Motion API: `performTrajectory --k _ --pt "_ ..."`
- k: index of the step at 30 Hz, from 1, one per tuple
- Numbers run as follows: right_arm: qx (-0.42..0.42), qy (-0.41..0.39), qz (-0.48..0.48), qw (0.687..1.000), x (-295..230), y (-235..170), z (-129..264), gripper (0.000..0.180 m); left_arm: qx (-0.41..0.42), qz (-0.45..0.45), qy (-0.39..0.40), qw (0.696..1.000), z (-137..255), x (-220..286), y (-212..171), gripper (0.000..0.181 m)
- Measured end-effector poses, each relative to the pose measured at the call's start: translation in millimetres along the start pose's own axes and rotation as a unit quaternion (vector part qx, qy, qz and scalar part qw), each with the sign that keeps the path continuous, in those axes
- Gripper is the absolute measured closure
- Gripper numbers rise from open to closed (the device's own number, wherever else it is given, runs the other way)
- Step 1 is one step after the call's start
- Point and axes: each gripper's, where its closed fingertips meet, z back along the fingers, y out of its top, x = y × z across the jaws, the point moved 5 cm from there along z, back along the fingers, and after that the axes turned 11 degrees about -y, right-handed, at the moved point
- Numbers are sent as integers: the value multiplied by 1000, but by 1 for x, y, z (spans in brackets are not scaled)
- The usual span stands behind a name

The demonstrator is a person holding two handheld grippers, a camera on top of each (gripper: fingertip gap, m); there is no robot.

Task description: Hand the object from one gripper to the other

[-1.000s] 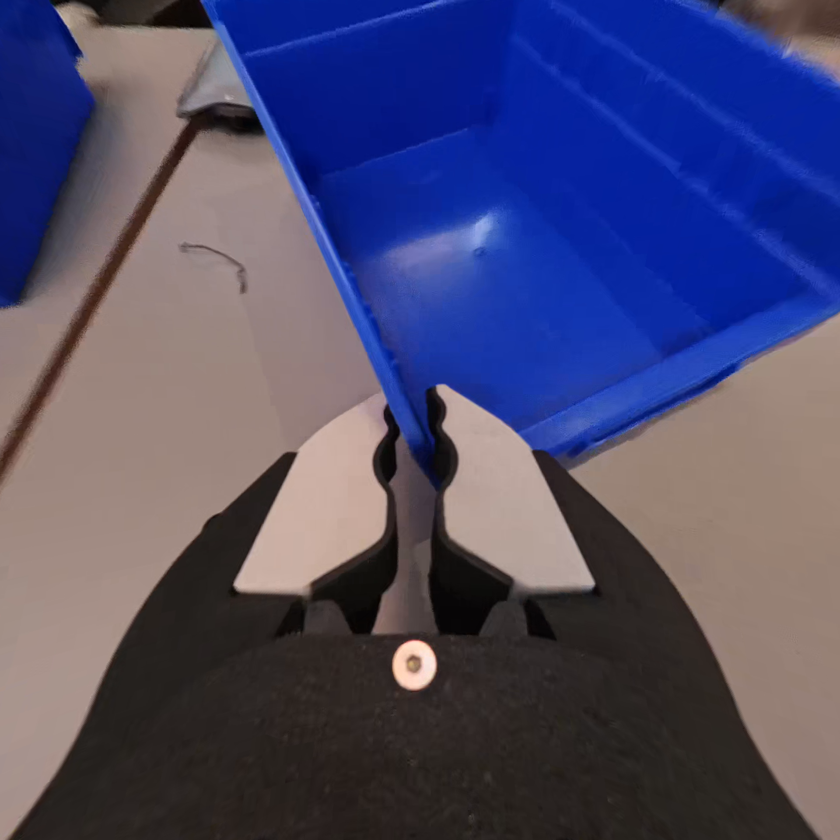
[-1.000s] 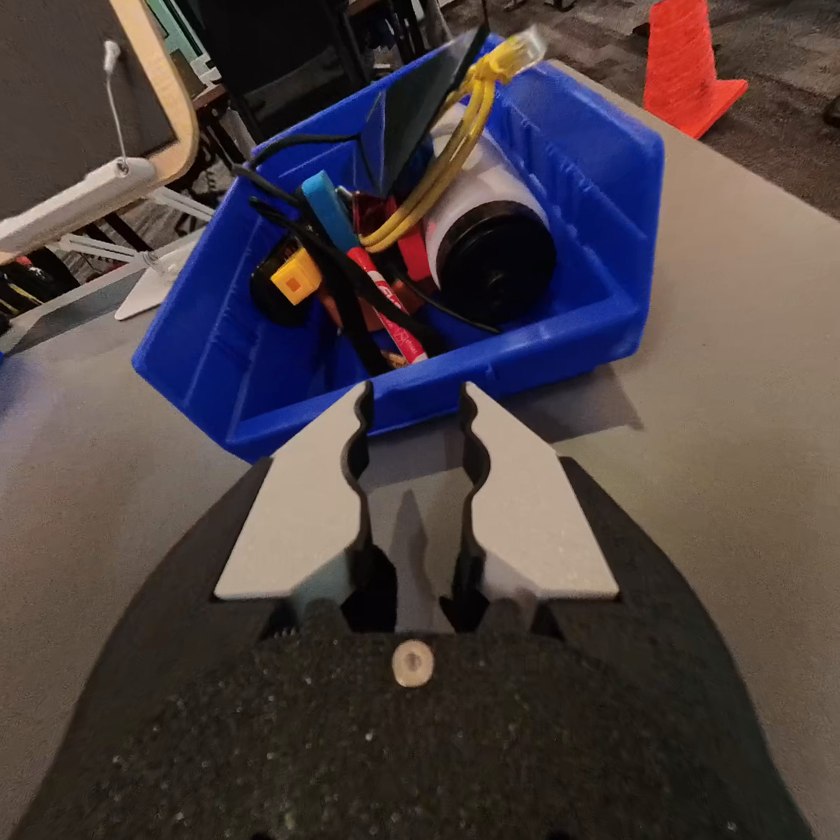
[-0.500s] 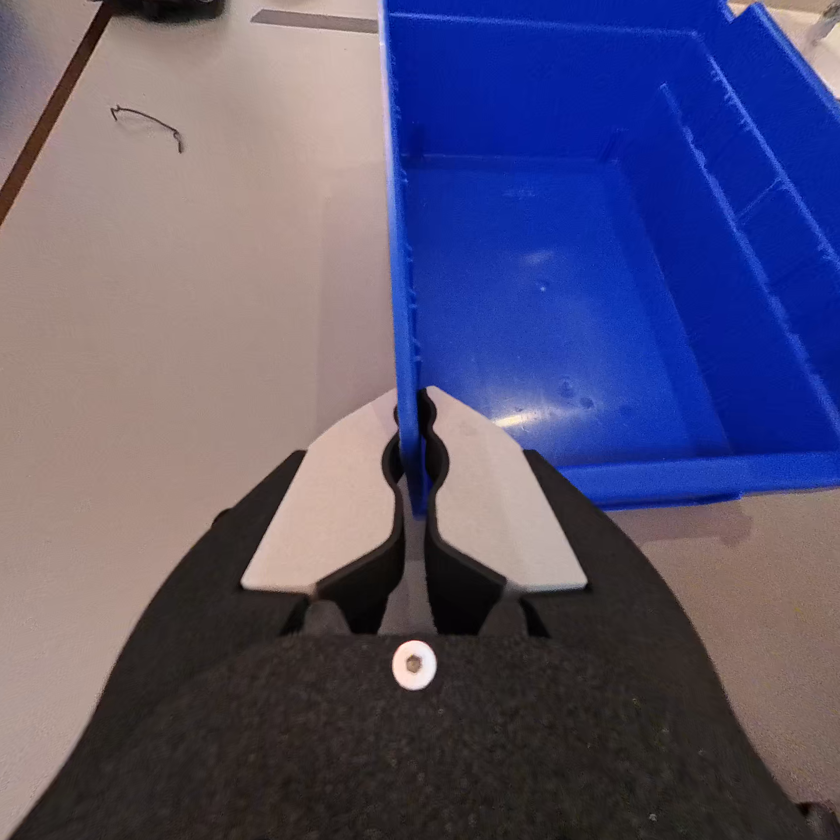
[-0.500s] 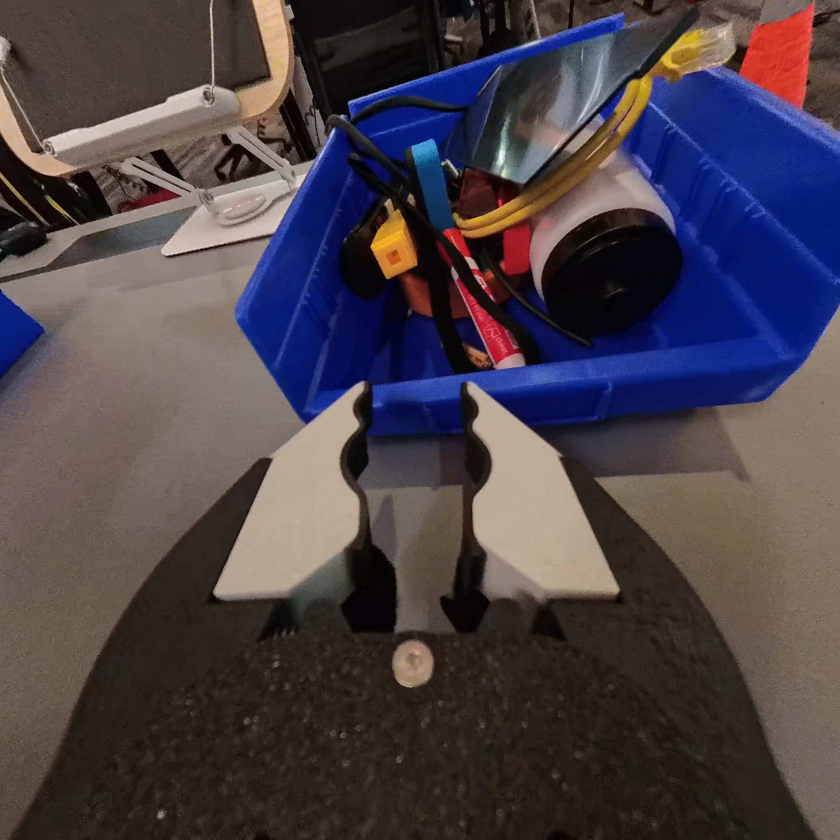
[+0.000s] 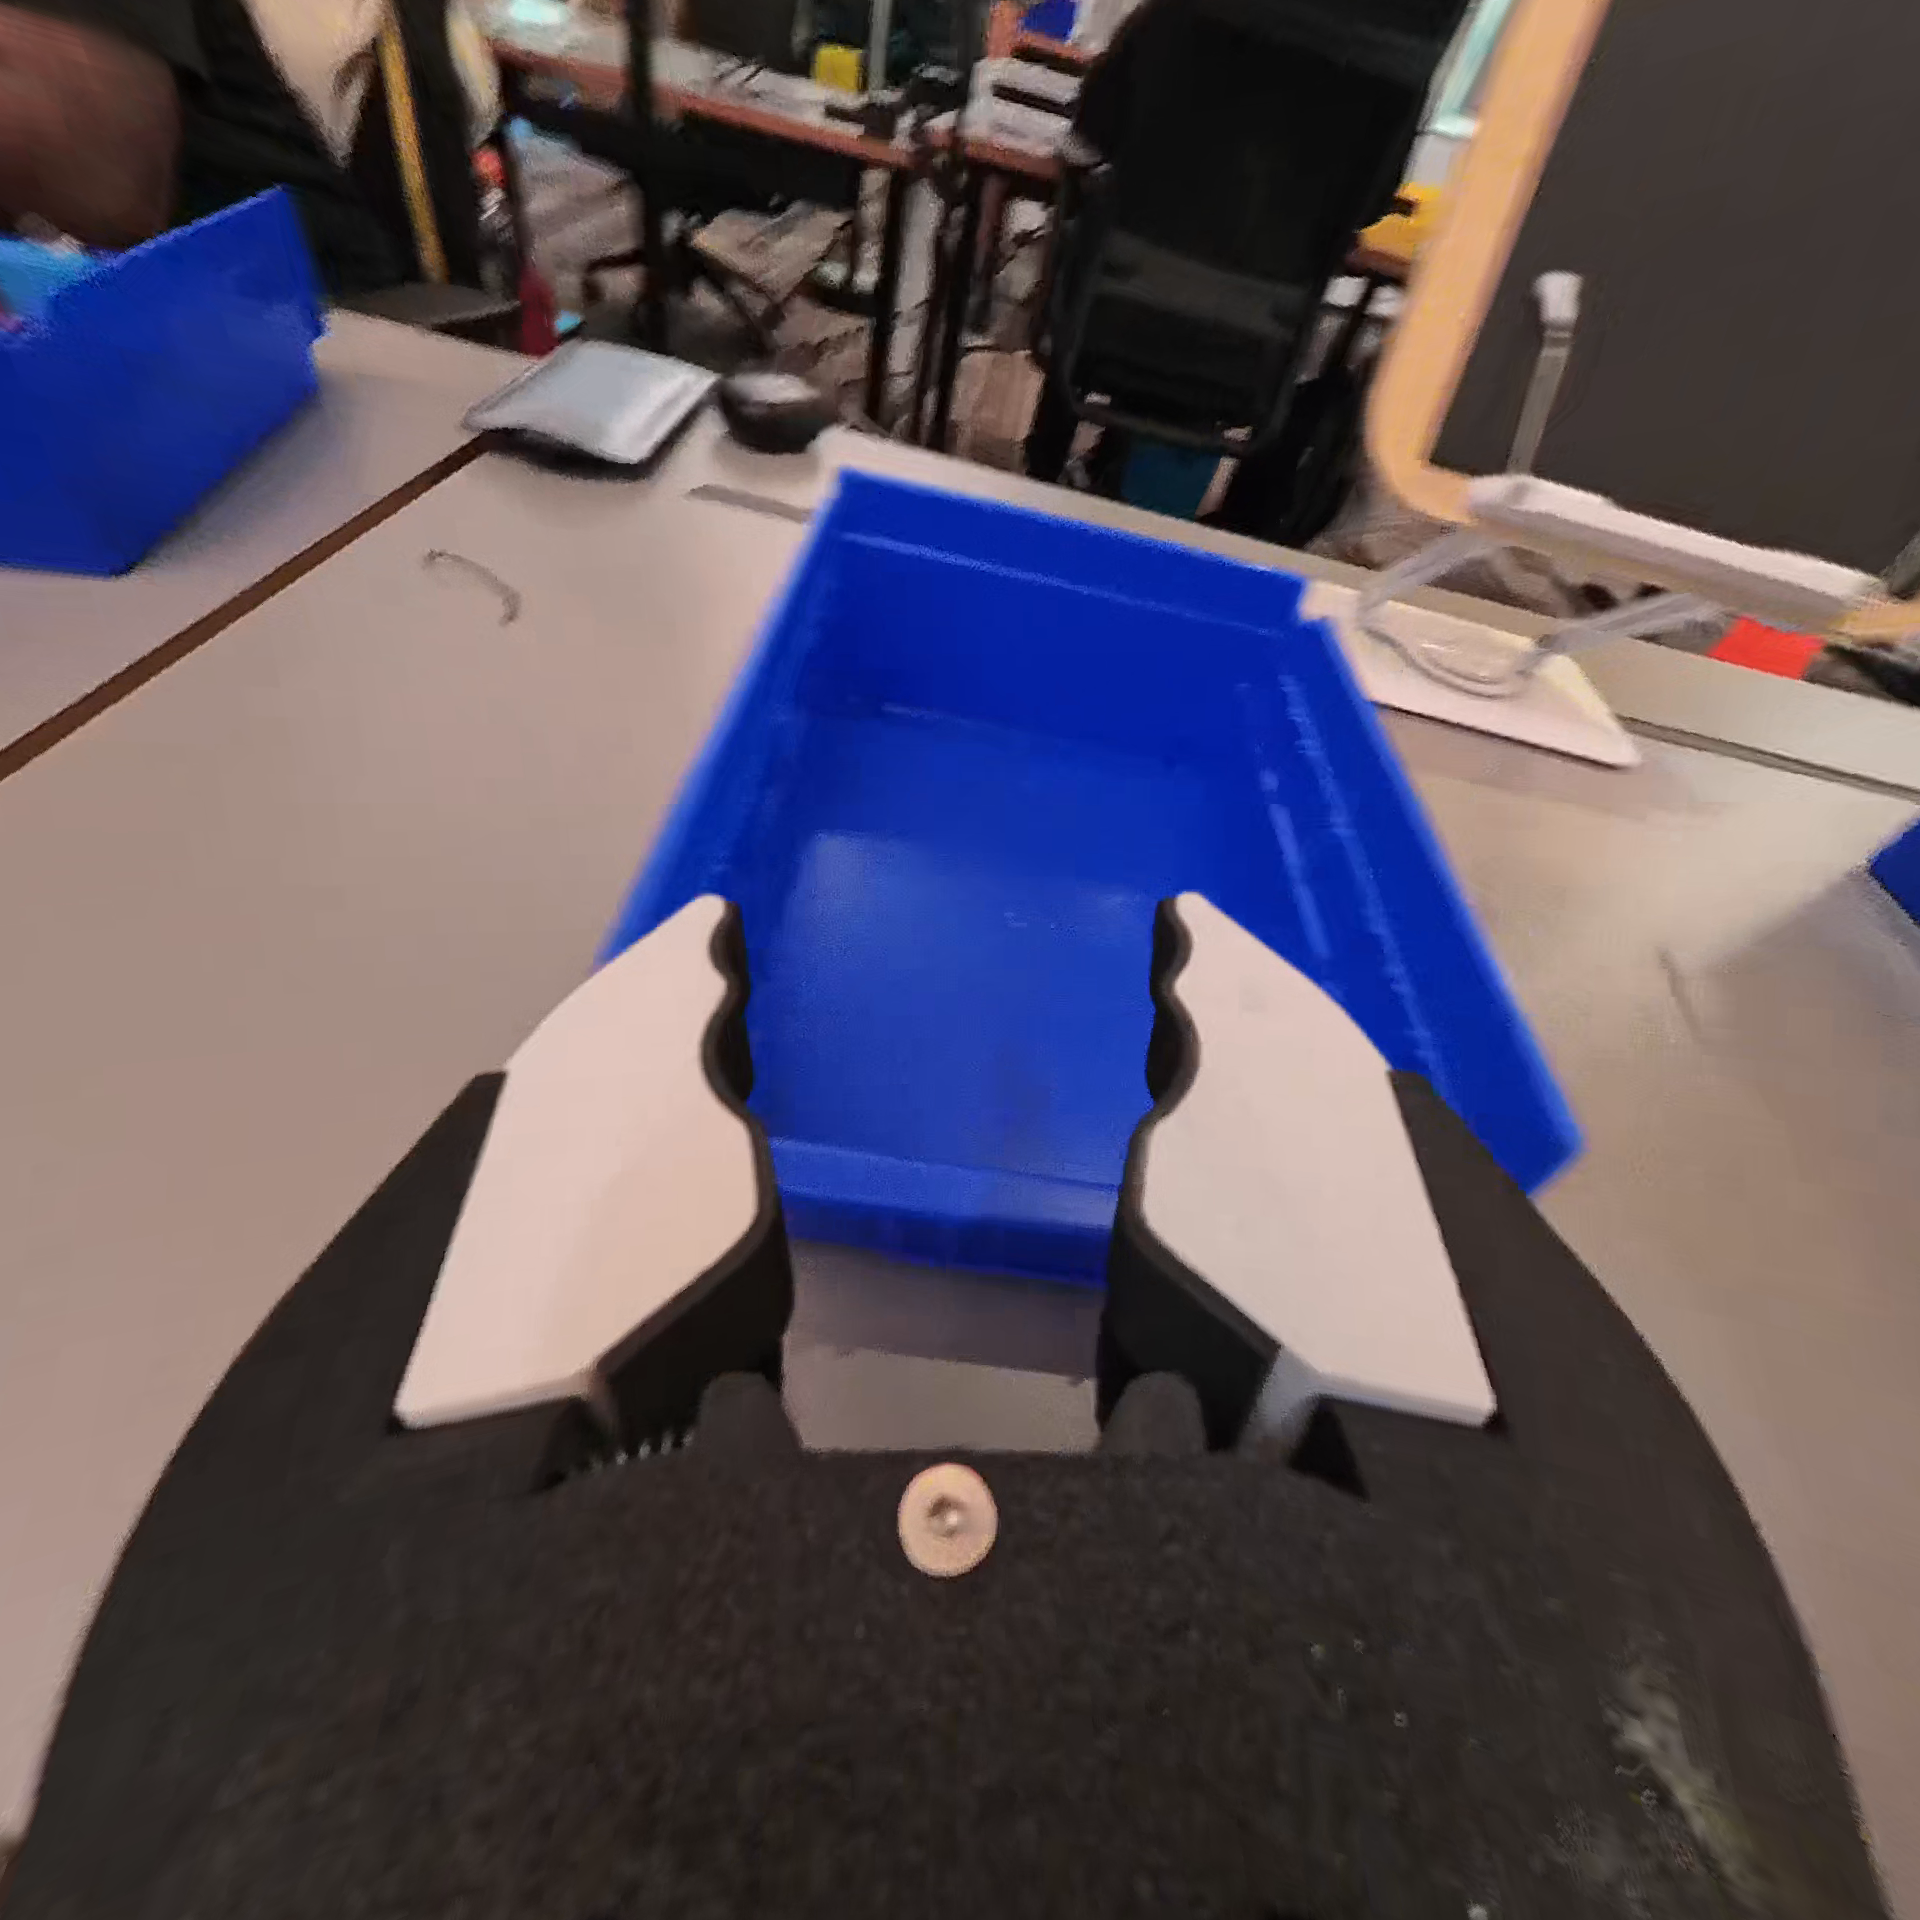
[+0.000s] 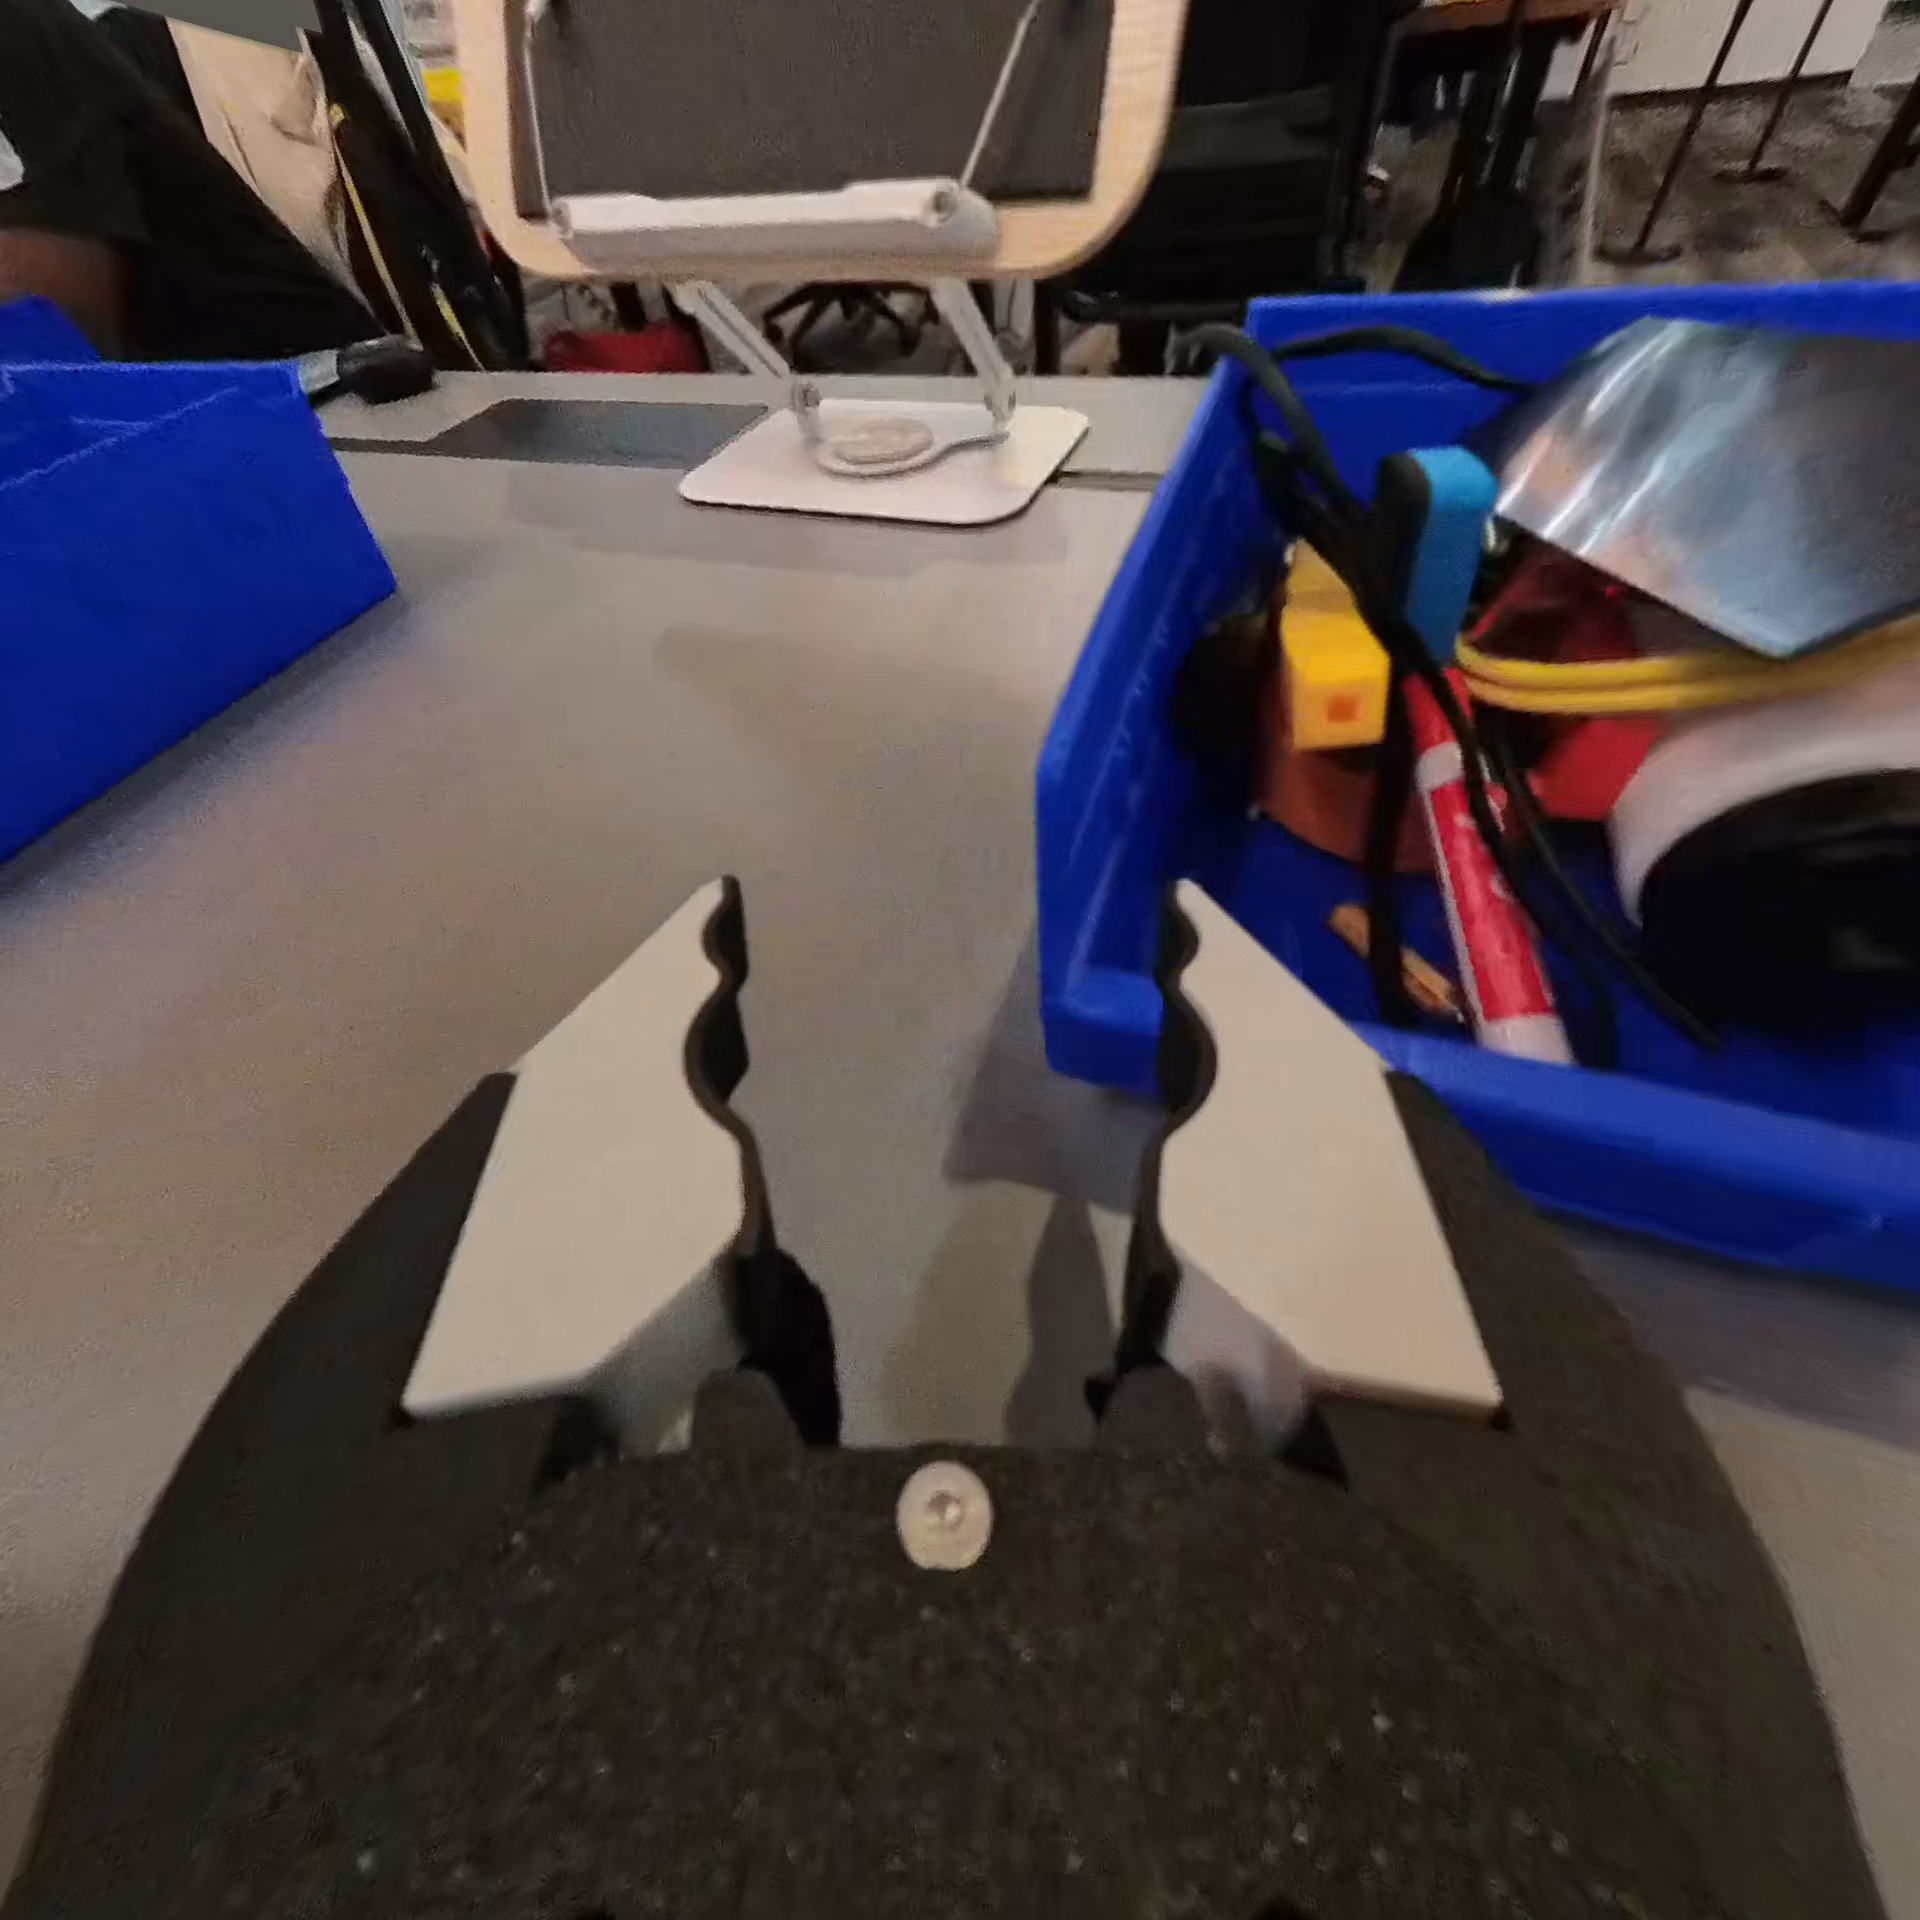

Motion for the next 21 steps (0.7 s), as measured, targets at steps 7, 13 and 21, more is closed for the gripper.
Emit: performTrajectory --k 7,13,21 --pt "10 -37 -6 999 -34 20 -48 87 42 -151 -194 968 -26 139 -3 113" --pt "-20 78 -72 994 -64 37 -27 102 -95 -129 -377 912 -81 251 -42 101" --pt "42 -272 -94 957 66 6 62 129 -215 -114 -428 870 -177 368 -91 124"
